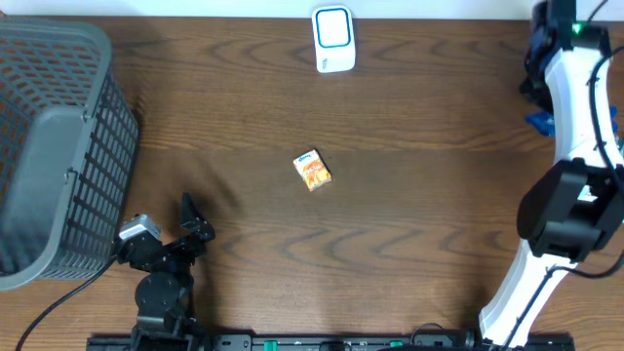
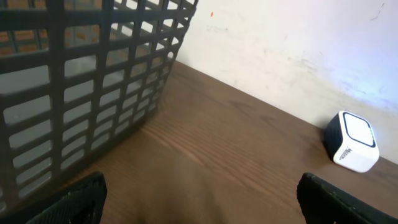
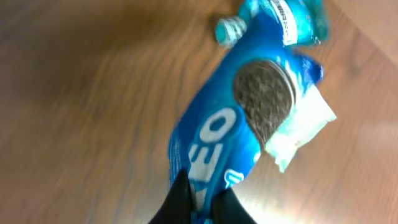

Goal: Scan the item barcode
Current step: 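Carry the Oreo pack right and drop it beside the bag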

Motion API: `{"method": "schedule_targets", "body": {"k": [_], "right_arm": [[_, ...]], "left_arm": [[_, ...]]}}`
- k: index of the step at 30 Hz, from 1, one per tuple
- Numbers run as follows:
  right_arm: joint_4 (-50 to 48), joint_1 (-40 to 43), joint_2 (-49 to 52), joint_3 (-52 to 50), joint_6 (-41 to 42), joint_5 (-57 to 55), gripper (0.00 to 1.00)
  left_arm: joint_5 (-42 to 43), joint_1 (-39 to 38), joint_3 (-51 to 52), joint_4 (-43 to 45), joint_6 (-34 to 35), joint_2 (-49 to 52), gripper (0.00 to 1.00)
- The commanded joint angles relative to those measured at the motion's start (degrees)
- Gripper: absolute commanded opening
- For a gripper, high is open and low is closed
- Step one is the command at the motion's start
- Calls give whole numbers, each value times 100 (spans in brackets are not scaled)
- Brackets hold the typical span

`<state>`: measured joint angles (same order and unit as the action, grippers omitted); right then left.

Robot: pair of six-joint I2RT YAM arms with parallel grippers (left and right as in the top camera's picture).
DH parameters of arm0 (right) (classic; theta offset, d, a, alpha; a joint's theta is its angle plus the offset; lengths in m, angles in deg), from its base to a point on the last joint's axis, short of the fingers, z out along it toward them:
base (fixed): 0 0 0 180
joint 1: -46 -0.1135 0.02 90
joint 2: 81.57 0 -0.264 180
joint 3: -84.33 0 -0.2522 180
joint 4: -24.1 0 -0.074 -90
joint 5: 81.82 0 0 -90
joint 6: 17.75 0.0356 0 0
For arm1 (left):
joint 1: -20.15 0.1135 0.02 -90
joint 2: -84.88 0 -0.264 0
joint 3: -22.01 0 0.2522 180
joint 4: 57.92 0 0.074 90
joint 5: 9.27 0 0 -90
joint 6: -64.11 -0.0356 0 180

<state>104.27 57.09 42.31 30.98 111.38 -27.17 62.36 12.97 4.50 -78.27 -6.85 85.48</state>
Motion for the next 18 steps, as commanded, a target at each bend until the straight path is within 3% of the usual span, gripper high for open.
{"method": "schedule_targets", "body": {"k": [1, 6, 7, 9, 11, 12, 18], "right_arm": [[-778, 365, 31, -914, -365, -417, 1], [-1287, 603, 28, -1388, -365, -256, 1], [-1279, 603, 24, -1346, -369, -223, 6], [-1139, 573, 17, -1110, -564, 39, 36], [-885, 494, 15, -765, -776, 439, 81], [-514, 387, 11, -337, -839, 815, 99], [1207, -400, 9, 1217, -841, 3134, 99]], "left_arm": [[-59, -13, 155, -39, -98, -37, 98], [-59, -13, 155, -37, -98, -37, 98], [-59, -13, 155, -37, -98, -37, 98], [-59, -13, 155, -39, -98, -37, 98], [-59, -13, 155, -37, -98, -37, 98], [-59, -13, 155, -37, -98, -37, 98], [-59, -13, 155, -37, -98, -37, 98]]}}
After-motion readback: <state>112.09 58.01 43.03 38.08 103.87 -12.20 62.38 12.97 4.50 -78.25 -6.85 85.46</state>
